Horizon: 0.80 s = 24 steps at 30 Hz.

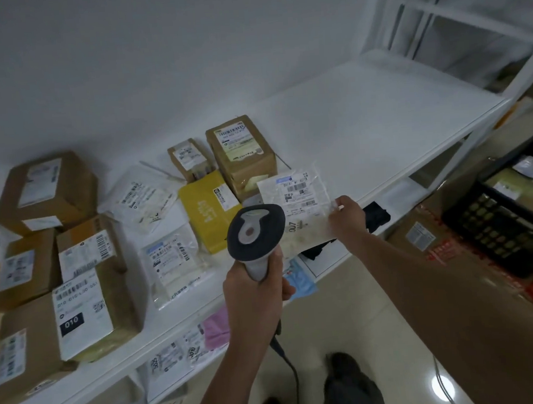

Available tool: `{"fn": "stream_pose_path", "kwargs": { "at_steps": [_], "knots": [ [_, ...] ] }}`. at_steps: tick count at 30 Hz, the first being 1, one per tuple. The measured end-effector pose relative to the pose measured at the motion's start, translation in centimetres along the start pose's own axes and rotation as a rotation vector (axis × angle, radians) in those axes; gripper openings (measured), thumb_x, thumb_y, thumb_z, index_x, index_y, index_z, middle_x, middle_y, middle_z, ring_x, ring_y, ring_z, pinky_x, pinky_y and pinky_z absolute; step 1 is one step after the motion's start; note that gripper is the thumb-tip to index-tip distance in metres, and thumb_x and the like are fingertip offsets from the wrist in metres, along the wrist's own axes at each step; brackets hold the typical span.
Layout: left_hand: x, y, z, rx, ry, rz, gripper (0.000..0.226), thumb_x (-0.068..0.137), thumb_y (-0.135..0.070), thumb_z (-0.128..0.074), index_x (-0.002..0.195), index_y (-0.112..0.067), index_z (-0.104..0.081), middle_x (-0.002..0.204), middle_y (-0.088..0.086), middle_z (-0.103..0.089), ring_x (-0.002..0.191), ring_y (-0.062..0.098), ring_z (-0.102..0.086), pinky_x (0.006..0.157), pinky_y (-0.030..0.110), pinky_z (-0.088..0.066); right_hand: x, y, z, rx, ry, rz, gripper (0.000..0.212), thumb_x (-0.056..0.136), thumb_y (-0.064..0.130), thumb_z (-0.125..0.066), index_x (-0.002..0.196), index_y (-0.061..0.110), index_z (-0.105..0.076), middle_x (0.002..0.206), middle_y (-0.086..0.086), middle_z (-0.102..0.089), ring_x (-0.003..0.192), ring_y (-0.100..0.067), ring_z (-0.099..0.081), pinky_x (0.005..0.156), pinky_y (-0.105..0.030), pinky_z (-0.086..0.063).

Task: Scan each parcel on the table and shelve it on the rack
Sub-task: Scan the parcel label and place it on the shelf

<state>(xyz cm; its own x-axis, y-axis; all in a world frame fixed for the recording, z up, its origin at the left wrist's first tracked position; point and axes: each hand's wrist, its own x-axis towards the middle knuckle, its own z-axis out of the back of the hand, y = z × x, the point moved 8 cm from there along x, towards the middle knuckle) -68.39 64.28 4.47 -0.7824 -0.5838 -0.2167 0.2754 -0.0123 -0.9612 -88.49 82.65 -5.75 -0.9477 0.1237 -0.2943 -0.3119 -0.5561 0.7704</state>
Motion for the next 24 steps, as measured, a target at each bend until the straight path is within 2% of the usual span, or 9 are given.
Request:
{"fn": "stream_pose_path", "kwargs": {
  "at_steps": [3, 5, 9, 11, 14, 16, 20, 22, 24],
  "knots": [
    [1.1, 0.5, -2.2, 0.011, -0.031, 0.034, 0.032, 0.092, -0.02, -0.066, 0.078, 0.008, -0.065, 0.052, 0.01, -0.066, 0.047, 0.02, -0.067, 0.046, 0.017, -0.05, 3.0, -0.5, 1.7, -0.024, -0.025, -0.002, 0.029, 0.088, -0.004, -0.036, 0.107, 0.011, -0.05, 0.093, -0.007, -0.057, 0.072, -0.018, -0.056, 0.058, -0.033, -0.054],
    [1.7, 1.0, -3.9, 0.009, -0.053, 0.061, 0.033, 0.091, -0.021, -0.066, 0.079, 0.009, -0.065, 0.052, 0.01, -0.066, 0.048, 0.023, -0.067, 0.047, 0.021, -0.052, 5.4, -0.5, 2.8, -0.074, -0.031, 0.023, 0.028, 0.089, -0.003, -0.038, 0.108, 0.014, -0.05, 0.095, -0.007, -0.06, 0.076, -0.022, -0.061, 0.063, -0.04, -0.058],
    [2.9, 1.7, -7.3, 0.037, -0.092, 0.105, 0.035, 0.092, -0.025, -0.066, 0.079, 0.008, -0.065, 0.055, 0.01, -0.068, 0.05, 0.022, -0.068, 0.048, 0.02, -0.052, 10.5, 0.7, 3.6, -0.148, -0.02, 0.116, 0.047, 0.088, -0.006, -0.039, 0.13, 0.012, -0.05, 0.121, -0.013, -0.061, 0.089, -0.026, -0.062, 0.064, -0.031, -0.047],
    [3.5, 2.0, -8.7, 0.048, -0.112, 0.116, 0.036, 0.092, -0.027, -0.065, 0.078, 0.006, -0.065, 0.055, 0.01, -0.068, 0.051, 0.022, -0.069, 0.05, 0.021, -0.054, 12.6, 1.6, 3.2, -0.189, -0.027, 0.166, 0.052, 0.09, -0.004, -0.04, 0.139, 0.014, -0.045, 0.13, -0.013, -0.056, 0.107, -0.029, -0.058, 0.075, -0.032, -0.045],
    [4.2, 2.4, -10.2, 0.072, -0.142, 0.125, 0.035, 0.092, -0.027, -0.064, 0.077, 0.005, -0.065, 0.056, 0.009, -0.068, 0.052, 0.02, -0.069, 0.05, 0.019, -0.054, 13.9, 3.3, 2.1, -0.453, -0.143, 0.332, 0.056, 0.097, 0.016, -0.047, 0.15, 0.022, -0.028, 0.135, -0.014, -0.043, 0.121, -0.032, -0.042, 0.094, -0.043, -0.038],
    [4.5, 2.5, -10.9, 0.086, -0.163, 0.135, 0.034, 0.092, -0.025, -0.064, 0.077, 0.006, -0.065, 0.056, 0.01, -0.068, 0.05, 0.019, -0.068, 0.049, 0.017, -0.051, 13.6, 3.7, 0.5, -0.509, -0.076, 0.471, 0.058, 0.095, 0.029, -0.051, 0.148, 0.026, -0.03, 0.139, -0.011, -0.036, 0.124, -0.031, -0.036, 0.1, -0.046, -0.033],
    [5.0, 2.7, -11.9, 0.092, -0.179, 0.167, 0.034, 0.092, -0.024, -0.064, 0.076, 0.006, -0.065, 0.056, 0.01, -0.067, 0.05, 0.018, -0.067, 0.047, 0.015, -0.049, 11.5, 3.4, -2.7, -0.625, 0.099, 0.839, 0.041, 0.09, 0.041, -0.048, 0.13, 0.033, -0.051, 0.139, -0.002, -0.042, 0.123, -0.028, -0.039, 0.103, -0.045, -0.029],
    [5.4, 2.8, -12.1, 0.105, -0.188, 0.182, 0.034, 0.092, -0.026, -0.064, 0.075, 0.004, -0.065, 0.056, 0.01, -0.067, 0.05, 0.018, -0.067, 0.048, 0.016, -0.05, 12.5, 4.0, -3.5, -0.621, 0.119, 0.831, 0.04, 0.092, 0.042, -0.045, 0.131, 0.035, -0.05, 0.143, 0.003, -0.04, 0.127, -0.025, -0.035, 0.106, -0.044, -0.026],
    [5.6, 2.9, -12.2, 0.1, -0.2, 0.195, 0.034, 0.092, -0.026, -0.064, 0.076, 0.003, -0.065, 0.057, 0.01, -0.068, 0.05, 0.017, -0.067, 0.049, 0.018, -0.05, 14.3, 4.8, -4.4, -0.597, 0.101, 0.741, 0.04, 0.093, 0.044, -0.044, 0.132, 0.037, -0.05, 0.146, 0.005, -0.038, 0.129, -0.025, -0.033, 0.107, -0.043, -0.024]
  ]
}}
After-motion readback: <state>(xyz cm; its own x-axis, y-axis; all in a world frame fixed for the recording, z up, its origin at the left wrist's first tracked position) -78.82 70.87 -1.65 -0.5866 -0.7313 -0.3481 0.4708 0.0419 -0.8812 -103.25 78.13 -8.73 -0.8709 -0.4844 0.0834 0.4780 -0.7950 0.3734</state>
